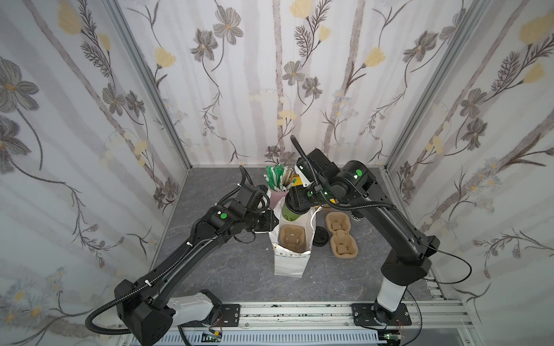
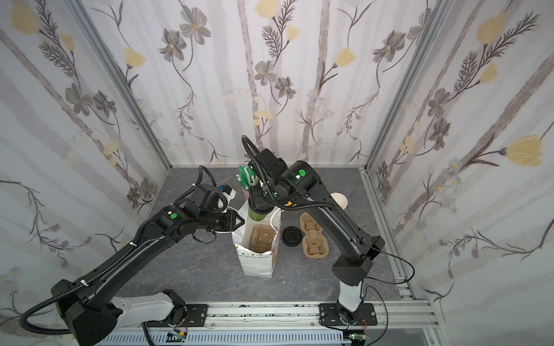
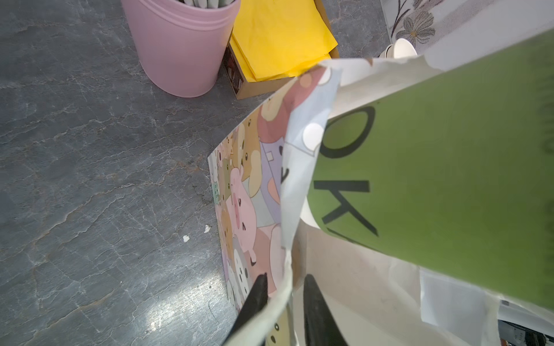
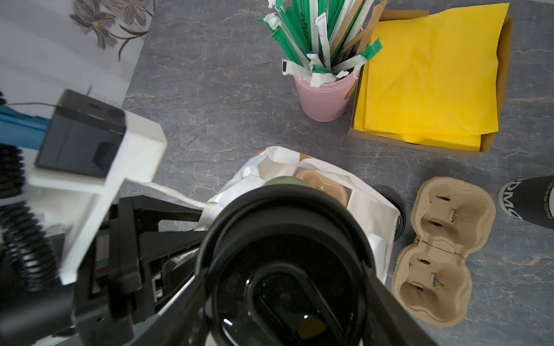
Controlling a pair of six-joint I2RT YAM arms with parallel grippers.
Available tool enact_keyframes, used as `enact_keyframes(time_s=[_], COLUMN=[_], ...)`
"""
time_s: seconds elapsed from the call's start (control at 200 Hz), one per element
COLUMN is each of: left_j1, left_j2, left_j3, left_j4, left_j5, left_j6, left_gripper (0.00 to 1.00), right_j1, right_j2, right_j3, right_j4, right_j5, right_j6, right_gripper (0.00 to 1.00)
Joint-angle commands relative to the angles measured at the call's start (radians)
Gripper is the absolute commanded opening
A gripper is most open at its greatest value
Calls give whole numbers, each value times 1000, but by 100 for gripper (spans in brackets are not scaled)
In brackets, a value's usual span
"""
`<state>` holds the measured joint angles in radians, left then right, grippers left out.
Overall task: Pack a coffee takeout order
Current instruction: Place the coffee cup in the cup tray.
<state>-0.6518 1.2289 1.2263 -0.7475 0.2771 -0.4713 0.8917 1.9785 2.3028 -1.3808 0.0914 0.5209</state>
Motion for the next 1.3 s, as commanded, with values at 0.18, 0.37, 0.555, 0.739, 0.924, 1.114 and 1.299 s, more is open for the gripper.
enact_keyframes(time_s=[0.18, 0.37, 0.555, 0.739, 0.924, 1.114, 1.299], left_j1=[0, 0, -13, -41, -47, -47, -54], left_j2=[11, 25, 52, 110, 109, 68, 71], left_j3=[13, 55, 60, 93, 115, 100, 87], left_j4=[31, 31, 31, 31, 27, 25, 22], left_j5=[-11, 5, -7, -3, -29, -75, -80], left_j6=[-38, -55, -107, -81, -82, -174, -218], left_gripper=[13, 9, 2, 0, 18, 19, 12], right_j1=[25, 33, 33, 33, 24, 21, 21], right_j2=[-6, -21, -14, 5, 47, 46, 35], right_j3=[-94, -127, -154, -195, -132, -132, -179], right_j4=[48, 46, 30, 47, 35, 30, 47], right_j5=[61, 74, 36, 42, 63, 65, 67], right_j6=[-99, -144, -189, -226, -254, -256, -248], right_gripper=[68, 68, 69, 69, 69, 69, 69])
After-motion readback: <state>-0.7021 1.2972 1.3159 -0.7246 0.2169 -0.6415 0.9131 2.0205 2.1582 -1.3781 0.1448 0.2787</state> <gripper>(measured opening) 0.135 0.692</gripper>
